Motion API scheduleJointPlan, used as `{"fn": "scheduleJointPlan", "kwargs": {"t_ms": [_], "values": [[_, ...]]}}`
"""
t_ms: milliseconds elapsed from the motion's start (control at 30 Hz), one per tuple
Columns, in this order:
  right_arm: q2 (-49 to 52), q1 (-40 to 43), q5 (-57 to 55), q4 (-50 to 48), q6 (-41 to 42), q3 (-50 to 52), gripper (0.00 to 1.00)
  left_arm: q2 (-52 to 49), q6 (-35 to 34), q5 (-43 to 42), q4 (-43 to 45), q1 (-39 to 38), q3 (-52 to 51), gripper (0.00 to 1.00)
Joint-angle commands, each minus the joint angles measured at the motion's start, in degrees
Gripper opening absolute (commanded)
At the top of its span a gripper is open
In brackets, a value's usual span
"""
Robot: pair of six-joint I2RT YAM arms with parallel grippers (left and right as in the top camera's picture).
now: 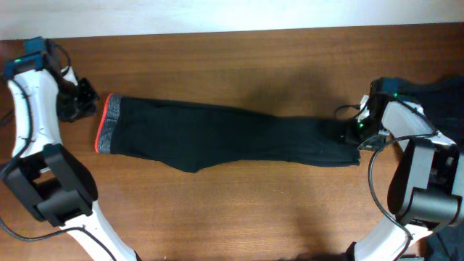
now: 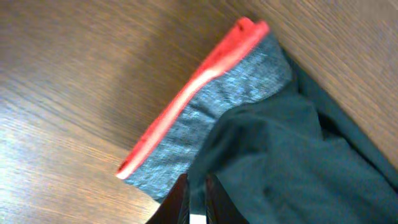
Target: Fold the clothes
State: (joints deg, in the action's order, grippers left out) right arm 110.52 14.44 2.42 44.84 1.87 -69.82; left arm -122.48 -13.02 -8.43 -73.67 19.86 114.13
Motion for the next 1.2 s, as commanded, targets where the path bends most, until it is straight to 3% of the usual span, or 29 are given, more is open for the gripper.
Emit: {"fn": "scheduleJointPlan", "kwargs": {"t_ms": [0,133,200,333,367,467,1167], "values": [[-0.4,0.3,3.0,-3.0,-0.9,3.4,0.66,1.5,0.9,-2.3,0.3,2.2,0.9,0.15],[-0.4,0.3,3.0,-5.5,-0.8,5.4,0.64,1.5,0.9,-2.3,0.5,3.9,0.9,0.35],[-0.4,0.3,3.0,-6.2,-0.8,5.8,0.50,1.5,0.9,-2.3,0.4,4.3,0.9,0.45],[-0.4,0.3,3.0,-6.6,-0.8,5.7,0.13,1.5,0.9,-0.6,0.3,4.4,0.9,0.67],[-0.4,0.3,3.0,-6.6,-0.8,5.6,0.06,1.5,0.9,-0.5,0.2,4.4,0.9,0.78],[-0.5,0.3,3.0,-5.9,-0.8,4.3,0.04,1.5,0.9,-0.6,-0.3,4.4,0.9,0.99],[-0.5,9.2,2.4,23.6,-2.1,-28.9,0.04,1.5,0.9,-0.6,-0.4,4.4,0.9,0.99]]}}
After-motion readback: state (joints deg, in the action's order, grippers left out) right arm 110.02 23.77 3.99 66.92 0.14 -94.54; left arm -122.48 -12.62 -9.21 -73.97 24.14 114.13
